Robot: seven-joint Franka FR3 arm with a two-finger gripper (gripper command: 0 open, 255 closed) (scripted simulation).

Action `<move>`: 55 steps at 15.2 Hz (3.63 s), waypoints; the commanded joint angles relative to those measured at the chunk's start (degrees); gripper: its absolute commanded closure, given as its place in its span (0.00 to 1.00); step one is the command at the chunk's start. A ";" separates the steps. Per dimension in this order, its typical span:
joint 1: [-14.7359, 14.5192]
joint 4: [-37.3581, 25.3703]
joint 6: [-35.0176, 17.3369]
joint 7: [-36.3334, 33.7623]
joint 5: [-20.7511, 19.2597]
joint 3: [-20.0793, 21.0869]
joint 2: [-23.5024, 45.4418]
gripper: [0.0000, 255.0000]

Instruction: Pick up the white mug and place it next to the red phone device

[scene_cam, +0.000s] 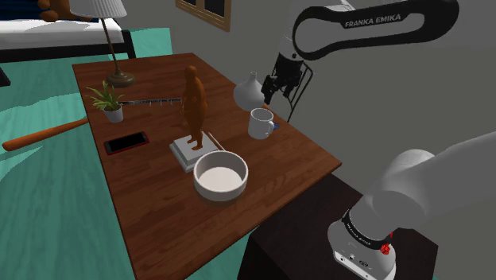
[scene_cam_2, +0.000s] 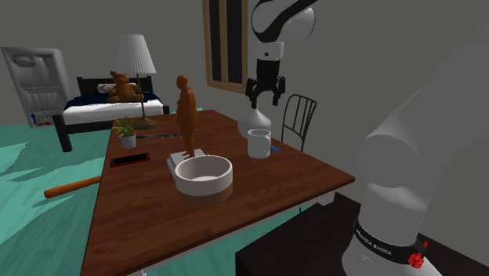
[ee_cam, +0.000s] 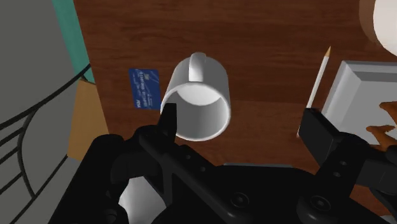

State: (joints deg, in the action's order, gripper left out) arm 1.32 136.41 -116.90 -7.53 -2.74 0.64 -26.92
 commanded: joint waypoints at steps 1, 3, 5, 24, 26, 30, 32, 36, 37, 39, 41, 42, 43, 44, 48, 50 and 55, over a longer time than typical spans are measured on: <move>-0.05 0.31 -3.62 0.06 0.01 -0.04 3.58 0.00; -0.03 -0.33 -6.71 0.34 -0.01 -0.21 7.62 0.00; 0.01 -1.28 -9.62 0.62 0.00 -0.35 11.80 0.00; 0.21 -3.68 -22.14 1.30 -0.11 -0.74 27.58 0.00; 0.21 -3.69 -22.13 1.30 -0.11 -0.74 27.58 0.00; 0.21 -3.69 -22.13 1.30 -0.11 -0.74 27.58 1.00; 0.21 -3.69 -22.13 1.29 -0.11 -0.74 27.58 1.00; 0.21 -3.68 -22.14 1.30 -0.11 -0.74 27.58 1.00; 0.20 -3.96 -21.37 1.34 -0.07 -0.73 27.08 1.00; 0.20 -4.56 -19.82 1.43 0.00 -0.72 26.14 1.00; 0.19 -5.20 -18.28 1.52 0.08 -0.72 25.23 1.00; 0.18 -5.54 -17.50 1.56 0.11 -0.71 24.80 1.00; 0.18 -5.89 -16.73 1.60 0.14 -0.71 24.38 1.00; 0.17 -6.26 -15.95 1.64 0.17 -0.70 23.97 1.00; 0.15 -7.84 -12.86 1.78 0.29 -0.69 22.45 1.00; 0.14 -8.71 -11.31 1.85 0.34 -0.69 21.77 1.00; 0.12 -11.08 -7.45 2.01 0.45 -0.68 20.28 1.00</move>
State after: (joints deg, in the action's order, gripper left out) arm 1.48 125.85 -125.16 -5.49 -2.30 -0.08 -6.35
